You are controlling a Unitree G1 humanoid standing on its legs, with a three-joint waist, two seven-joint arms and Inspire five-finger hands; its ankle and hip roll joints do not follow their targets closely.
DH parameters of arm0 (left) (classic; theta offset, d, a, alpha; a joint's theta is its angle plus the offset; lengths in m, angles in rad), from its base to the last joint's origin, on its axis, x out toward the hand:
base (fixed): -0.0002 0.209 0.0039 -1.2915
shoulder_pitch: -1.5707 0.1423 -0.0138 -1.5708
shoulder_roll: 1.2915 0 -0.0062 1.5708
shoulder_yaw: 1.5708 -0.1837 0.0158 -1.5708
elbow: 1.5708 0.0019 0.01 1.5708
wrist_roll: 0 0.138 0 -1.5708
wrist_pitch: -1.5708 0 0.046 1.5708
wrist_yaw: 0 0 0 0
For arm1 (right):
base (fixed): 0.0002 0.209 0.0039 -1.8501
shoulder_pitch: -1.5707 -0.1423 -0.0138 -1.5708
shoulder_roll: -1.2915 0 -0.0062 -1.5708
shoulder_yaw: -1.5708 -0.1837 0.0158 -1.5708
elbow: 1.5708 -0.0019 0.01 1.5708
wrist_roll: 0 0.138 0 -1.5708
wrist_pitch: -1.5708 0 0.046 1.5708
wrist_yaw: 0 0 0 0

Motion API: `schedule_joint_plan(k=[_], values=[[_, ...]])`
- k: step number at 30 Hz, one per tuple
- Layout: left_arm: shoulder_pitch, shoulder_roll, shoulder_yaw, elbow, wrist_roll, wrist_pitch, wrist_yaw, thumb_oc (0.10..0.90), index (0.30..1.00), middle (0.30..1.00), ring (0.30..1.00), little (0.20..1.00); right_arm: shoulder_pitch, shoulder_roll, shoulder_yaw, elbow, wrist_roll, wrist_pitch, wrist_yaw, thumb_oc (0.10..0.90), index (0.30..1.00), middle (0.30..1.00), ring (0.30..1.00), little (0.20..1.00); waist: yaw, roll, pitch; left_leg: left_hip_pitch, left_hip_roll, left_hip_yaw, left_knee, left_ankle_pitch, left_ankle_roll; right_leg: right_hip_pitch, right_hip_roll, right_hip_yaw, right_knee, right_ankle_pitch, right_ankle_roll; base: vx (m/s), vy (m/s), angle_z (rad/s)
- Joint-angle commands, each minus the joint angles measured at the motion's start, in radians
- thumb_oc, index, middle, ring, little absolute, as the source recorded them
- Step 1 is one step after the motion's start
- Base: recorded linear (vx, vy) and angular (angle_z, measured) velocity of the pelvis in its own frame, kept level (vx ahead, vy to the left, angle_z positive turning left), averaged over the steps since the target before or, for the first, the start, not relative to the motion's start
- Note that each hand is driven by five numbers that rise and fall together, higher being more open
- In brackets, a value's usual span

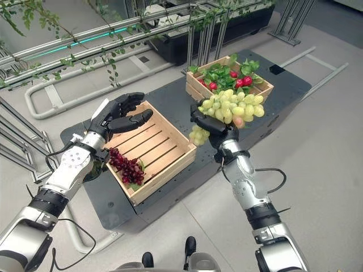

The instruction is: Pick up the fruits from the basket on one side to the basket on the other side

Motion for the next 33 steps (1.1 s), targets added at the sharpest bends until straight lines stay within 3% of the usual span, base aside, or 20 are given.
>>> schedule_joint_plan(k=[1,6,11,13,14,15,16,17,18,19,22,26,30,33], values=[[0.002,-0.037,0.037,-0.026,-0.047,-0.101,0.056,0.8,0.9,0.9,0.9,0.9,0.005,0.018,-0.09,-0.101,-0.065,-0.157,0.096,0.4,0.3,0.3,0.3,0.3,-0.02,-0.005,-0.196,-0.051,0.007,-0.022,0.002,-0.054,-0.003,0.066,-0.035,0.021,0.002,-0.125,0.028,-0.01,-0.031,-0.06],[0.114,-0.147,0.061,-0.141,-0.121,-0.089,0.078,0.8,0.9,0.9,0.9,0.9,0.08,0.016,-0.124,-0.183,-0.091,-0.118,0.127,0.4,0.3,0.3,0.3,0.3,-0.036,-0.018,-0.183,-0.044,0.019,0.002,0.002,-0.057,-0.001,0.071,-0.025,0.032,0.002,-0.124,0.023,-0.01,-0.066,-0.13],[0.15,-0.202,0.045,-0.139,-0.181,-0.084,0.079,0.8,0.9,0.9,0.9,0.9,0.093,-0.019,-0.141,-0.244,-0.096,-0.101,0.133,0.4,0.3,0.3,0.3,0.3,-0.056,-0.038,-0.157,-0.021,0.037,0.025,0.004,-0.038,-0.008,0.065,-0.002,0.063,0.026,-0.132,0.002,-0.03,-0.105,-0.16],[0.162,-0.213,0.03,-0.137,-0.163,-0.088,0.08,0.8,0.9,0.9,0.9,0.9,0.09,-0.043,-0.156,-0.26,-0.083,-0.094,0.139,0.4,0.3,0.3,0.3,0.3,-0.06,-0.06,-0.137,-0.053,0.049,0.041,0.116,-0.054,-0.019,0.062,0.003,0.085,0.027,-0.12,-0.013,-0.07,-0.076,-0.25],[0.173,-0.215,0.028,-0.142,-0.156,-0.089,0.086,0.8,0.9,0.9,0.9,0.9,0.09,-0.059,-0.164,-0.266,-0.068,-0.09,0.145,0.4,0.3,0.3,0.3,0.3,-0.052,-0.069,-0.12,-0.089,0.04,0.003,0.215,-0.07,-0.018,0.067,0.004,0.101,0.031,-0.112,-0.018,-0.09,0.0,-0.25],[0.19,-0.215,0.034,-0.144,-0.148,-0.11,0.102,0.8,0.9,0.9,0.9,0.9,0.091,-0.068,-0.163,-0.269,-0.049,-0.087,0.168,0.4,0.3,0.3,0.3,0.3,-0.038,-0.076,-0.101,-0.131,0.001,-0.071,0.309,-0.09,-0.003,0.064,0.004,0.133,0.047,-0.105,-0.019,-0.14,0.089,-0.47],[0.222,-0.206,0.059,-0.16,-0.143,-0.129,0.109,0.8,0.9,0.9,0.9,0.9,0.083,-0.071,-0.151,-0.265,-0.034,-0.086,0.199,0.4,0.3,0.3,0.3,0.3,-0.014,-0.075,-0.081,-0.167,-0.079,-0.195,0.354,-0.121,0.029,0.049,0.009,0.196,0.07,-0.095,-0.015,-0.13,0.132,-0.58],[0.238,-0.2,0.072,-0.173,-0.137,-0.136,0.131,0.8,0.9,0.9,0.9,0.9,0.074,-0.073,-0.137,-0.262,-0.024,-0.082,0.221,0.4,0.3,0.3,0.3,0.3,0.0,-0.068,-0.072,-0.166,-0.118,-0.273,0.329,-0.125,0.041,0.044,0.021,0.231,0.084,-0.092,-0.013,-0.16,0.172,-1.12],[0.26,-0.186,0.097,-0.198,-0.137,-0.142,0.15,0.8,0.9,0.9,0.9,0.9,0.046,-0.072,-0.109,-0.251,-0.019,-0.083,0.239,0.4,0.3,0.3,0.3,0.3,0.023,-0.058,-0.06,-0.165,-0.168,-0.375,0.252,-0.092,0.051,0.031,0.043,0.281,0.098,-0.083,-0.011,-0.15,0.176,-1.9],[0.27,-0.171,0.121,-0.222,-0.141,-0.135,0.16,0.8,0.9,0.9,0.9,0.9,0.006,-0.053,-0.065,-0.223,-0.031,-0.096,0.242,0.4,0.3,0.3,0.3,0.3,0.038,-0.045,-0.051,-0.161,-0.191,-0.412,0.234,-0.092,0.066,0.027,0.06,0.315,0.112,-0.097,-0.015,-0.15,0.172,-2.29],[0.226,-0.174,0.095,-0.194,-0.13,-0.118,0.173,0.8,0.9,0.9,0.9,0.9,-0.01,-0.032,-0.03,-0.208,-0.031,-0.095,0.183,0.4,0.3,0.3,0.3,0.3,0.025,-0.037,-0.059,-0.142,-0.183,-0.354,0.189,-0.088,0.075,0.021,0.045,0.309,0.079,-0.073,0.008,-0.13,0.204,-2.0],[0.195,-0.157,0.072,-0.173,-0.113,-0.141,0.191,0.8,0.9,0.9,0.9,0.9,0.016,-0.038,-0.038,-0.199,-0.018,-0.108,0.206,0.4,0.3,0.3,0.3,0.3,0.005,-0.029,-0.075,-0.115,-0.188,-0.368,0.107,-0.073,0.084,-0.014,0.041,0.338,0.053,-0.035,0.037,-0.11,0.134,-0.82],[0.198,-0.141,0.07,-0.172,-0.129,-0.136,0.174,0.8,0.9,0.9,0.9,0.9,0.072,-0.033,-0.052,-0.228,-0.02,-0.083,0.241,0.4,0.3,0.3,0.3,0.3,-0.019,-0.02,-0.075,-0.102,-0.184,-0.313,0.089,-0.086,0.092,-0.062,0.028,0.342,0.047,0.002,0.063,-0.11,0.143,-0.38],[0.21,-0.142,0.063,-0.165,-0.139,-0.125,0.178,0.8,0.9,0.9,0.9,0.9,0.114,-0.029,-0.05,-0.246,-0.009,-0.058,0.263,0.4,0.3,0.3,0.3,0.3,-0.024,-0.018,-0.072,-0.087,-0.183,-0.269,0.062,-0.08,0.091,-0.087,0.009,0.292,0.018,0.045,0.082,-0.09,0.103,-0.16]])
